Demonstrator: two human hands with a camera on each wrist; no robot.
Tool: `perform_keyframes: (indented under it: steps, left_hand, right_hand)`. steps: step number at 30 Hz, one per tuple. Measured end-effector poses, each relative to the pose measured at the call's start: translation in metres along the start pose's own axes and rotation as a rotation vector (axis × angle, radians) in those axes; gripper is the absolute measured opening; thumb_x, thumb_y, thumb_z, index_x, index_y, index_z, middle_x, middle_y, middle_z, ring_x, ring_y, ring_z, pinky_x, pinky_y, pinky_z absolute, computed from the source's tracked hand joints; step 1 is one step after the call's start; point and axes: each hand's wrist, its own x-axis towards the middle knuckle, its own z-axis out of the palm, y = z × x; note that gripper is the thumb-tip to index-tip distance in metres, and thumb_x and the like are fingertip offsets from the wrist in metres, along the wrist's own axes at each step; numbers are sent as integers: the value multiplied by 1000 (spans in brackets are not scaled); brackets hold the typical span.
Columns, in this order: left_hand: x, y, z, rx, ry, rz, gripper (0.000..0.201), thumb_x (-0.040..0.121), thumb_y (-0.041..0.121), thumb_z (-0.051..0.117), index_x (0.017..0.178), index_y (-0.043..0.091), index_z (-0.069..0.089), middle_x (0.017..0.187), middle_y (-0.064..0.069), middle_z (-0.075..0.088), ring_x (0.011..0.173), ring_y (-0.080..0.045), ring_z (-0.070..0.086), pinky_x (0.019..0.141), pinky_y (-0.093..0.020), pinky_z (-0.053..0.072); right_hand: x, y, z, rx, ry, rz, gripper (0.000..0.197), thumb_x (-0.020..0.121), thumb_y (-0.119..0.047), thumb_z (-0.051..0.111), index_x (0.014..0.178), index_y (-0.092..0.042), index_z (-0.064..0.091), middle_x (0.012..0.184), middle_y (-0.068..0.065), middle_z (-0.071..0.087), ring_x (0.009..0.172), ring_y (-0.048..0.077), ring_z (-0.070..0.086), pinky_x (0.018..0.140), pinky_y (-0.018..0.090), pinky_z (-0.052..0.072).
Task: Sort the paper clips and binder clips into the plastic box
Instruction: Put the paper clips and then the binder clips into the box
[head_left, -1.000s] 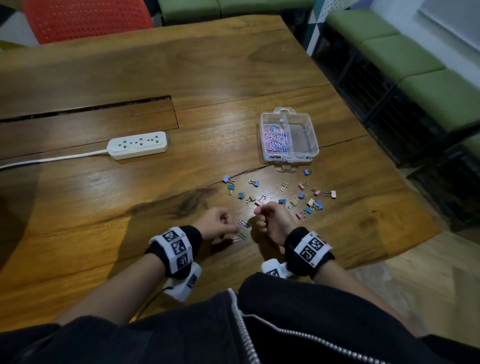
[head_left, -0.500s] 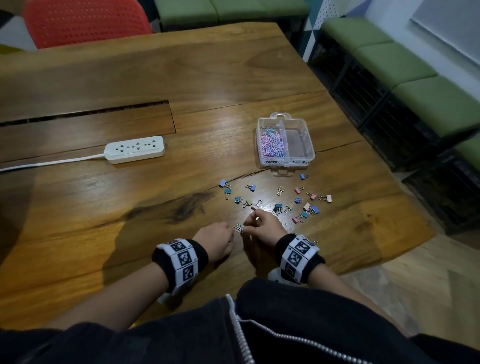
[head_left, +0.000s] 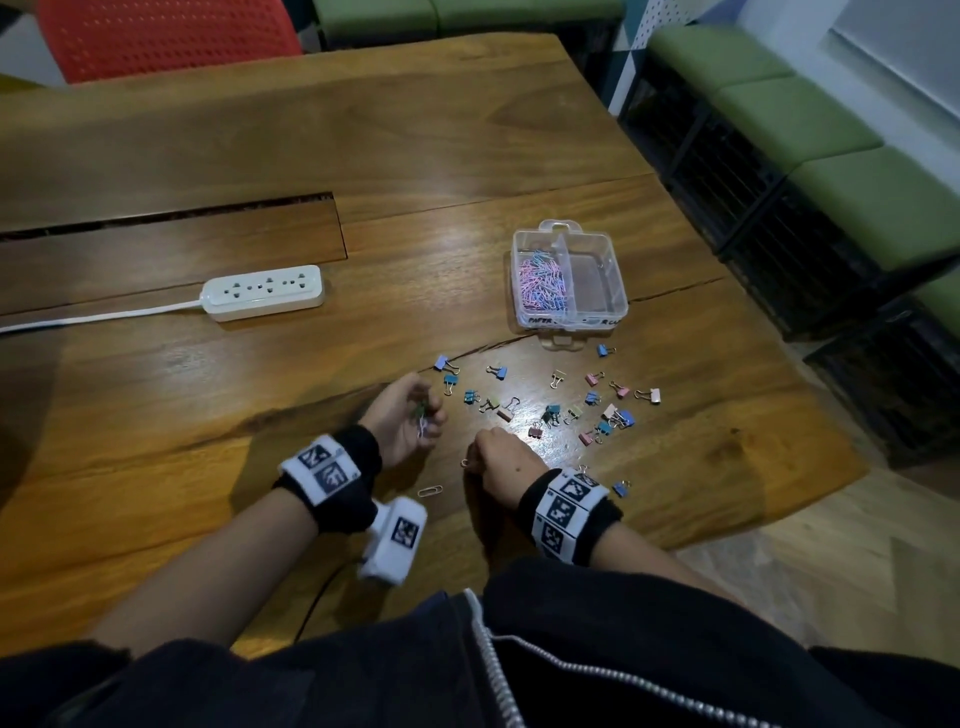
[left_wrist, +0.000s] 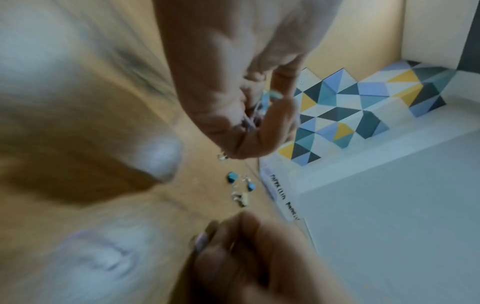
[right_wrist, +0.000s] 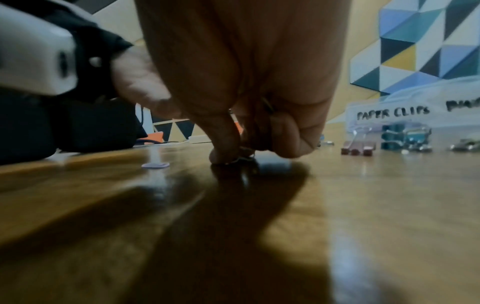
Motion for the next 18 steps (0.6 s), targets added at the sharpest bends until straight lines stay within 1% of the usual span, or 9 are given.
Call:
perform_keyframes:
  steps: [3,5,7,9,11,13,15,17,18]
  left_hand:
    - [18,30,21,8,2,-13,31,97,13,31,71,10,47,50,1,51,35,-6,47,36,-13,40]
    - [33,52,38,123,27,-15,26,97,12,36,76,10,49,59,0,49,40,-7,47,39,-16,42]
    - [45,73,54,341,65,22,20,94,14,46,75,13,48,63,2,41,47,-8,37,41,-18,37]
    - [49,86,67,650,46,109,20,88,17,57,71,16,46,65,4,37,52,-8,31,41,-17,31]
    - [44,85,70,984,-30,172,27,84,20,63,64,18,45,63,4,40,53,-8,32,48,-19,29]
    - [38,70,60,1156,-72,162,30,84,20,64,62,19,44,62,4,43,55,-9,36,52,-20,30]
    - [32,52,41,1169,-44,121,29,87,23,60,64,19,44,62,4,42,54,-10,35,51,-21,29]
    - [29,36,24,1026,60,81,24,92,26,53,71,17,46,62,3,38,50,-10,32,45,-20,27]
    - [28,31,18,924,119,61,21,93,26,49,75,15,48,62,2,37,47,-10,33,42,-20,28]
  right_hand:
    - [-9,14,1,-38,-52,-25,30,88,-9,50,118,-3,45,121,13,49,106,24,51,87,28,41]
    - [-17,25,1,-26,-41,-64,27,90,-13,49,116,-5,46,118,10,50,105,22,50,86,25,39]
    - [-24,37,-2,-11,-72,-65,25,90,-15,49,114,-7,46,116,7,49,106,21,49,87,25,38]
    - [-27,46,-3,13,-121,-53,22,90,-13,49,112,-8,47,116,6,47,107,21,48,92,27,40]
    - [-27,54,-5,130,-126,-29,8,91,-10,46,98,-13,50,111,8,51,103,21,51,91,29,43]
    - [-24,57,-10,317,-107,0,15,93,-12,42,79,-18,44,98,8,52,97,23,53,85,33,43]
    - [-20,53,-17,474,-146,25,21,94,-17,41,73,-20,42,89,5,50,89,19,49,80,31,39]
    - [-16,43,-21,674,-252,37,21,94,-19,43,73,-23,45,84,1,53,83,17,49,81,33,40]
    - [-14,38,-21,796,-310,47,19,93,-16,44,75,-23,49,81,-1,54,82,17,50,82,35,42]
